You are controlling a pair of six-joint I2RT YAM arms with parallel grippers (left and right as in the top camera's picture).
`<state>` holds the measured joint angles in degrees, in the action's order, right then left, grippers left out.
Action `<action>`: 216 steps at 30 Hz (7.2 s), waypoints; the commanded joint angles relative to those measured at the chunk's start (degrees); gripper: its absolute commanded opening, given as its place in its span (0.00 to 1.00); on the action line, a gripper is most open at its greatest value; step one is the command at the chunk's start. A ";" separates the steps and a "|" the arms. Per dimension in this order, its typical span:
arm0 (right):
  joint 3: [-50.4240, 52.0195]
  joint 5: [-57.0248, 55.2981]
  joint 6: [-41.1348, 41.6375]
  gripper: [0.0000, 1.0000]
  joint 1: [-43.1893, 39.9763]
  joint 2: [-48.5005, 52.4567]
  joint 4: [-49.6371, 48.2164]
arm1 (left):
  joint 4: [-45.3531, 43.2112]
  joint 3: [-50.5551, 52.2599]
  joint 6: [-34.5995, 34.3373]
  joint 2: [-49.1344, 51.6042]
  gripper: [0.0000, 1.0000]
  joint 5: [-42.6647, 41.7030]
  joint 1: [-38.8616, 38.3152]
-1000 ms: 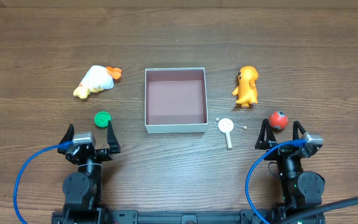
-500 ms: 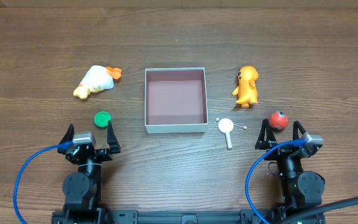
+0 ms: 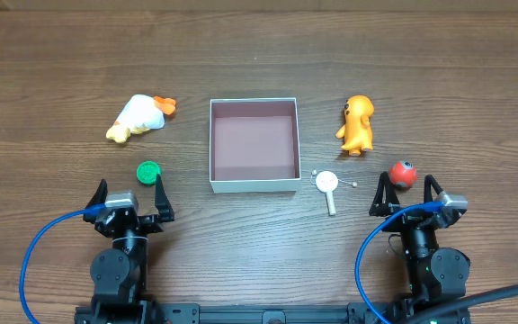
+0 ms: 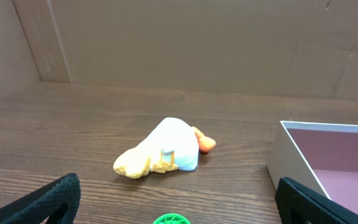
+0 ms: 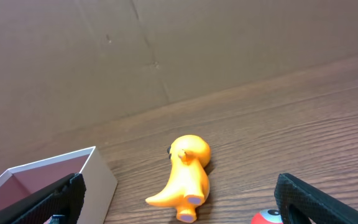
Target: Pack container
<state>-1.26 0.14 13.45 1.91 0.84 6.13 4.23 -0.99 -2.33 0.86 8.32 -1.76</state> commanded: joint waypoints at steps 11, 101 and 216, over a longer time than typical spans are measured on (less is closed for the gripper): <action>0.24 -0.48 -0.39 1.00 -0.15 -0.61 -0.31 | -0.42 0.63 1.51 -0.55 1.00 -0.70 0.31; -84.04 8.98 -1.27 1.00 -0.04 78.90 48.70 | -0.46 0.63 1.51 -0.55 1.00 -0.72 0.31; -47.56 2.89 -1.53 0.08 17.97 93.79 37.09 | -0.46 0.63 1.51 -0.55 1.00 -0.70 0.31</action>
<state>-49.39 2.74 11.94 19.59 94.98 42.87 4.01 -0.67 -2.33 0.86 8.29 -1.76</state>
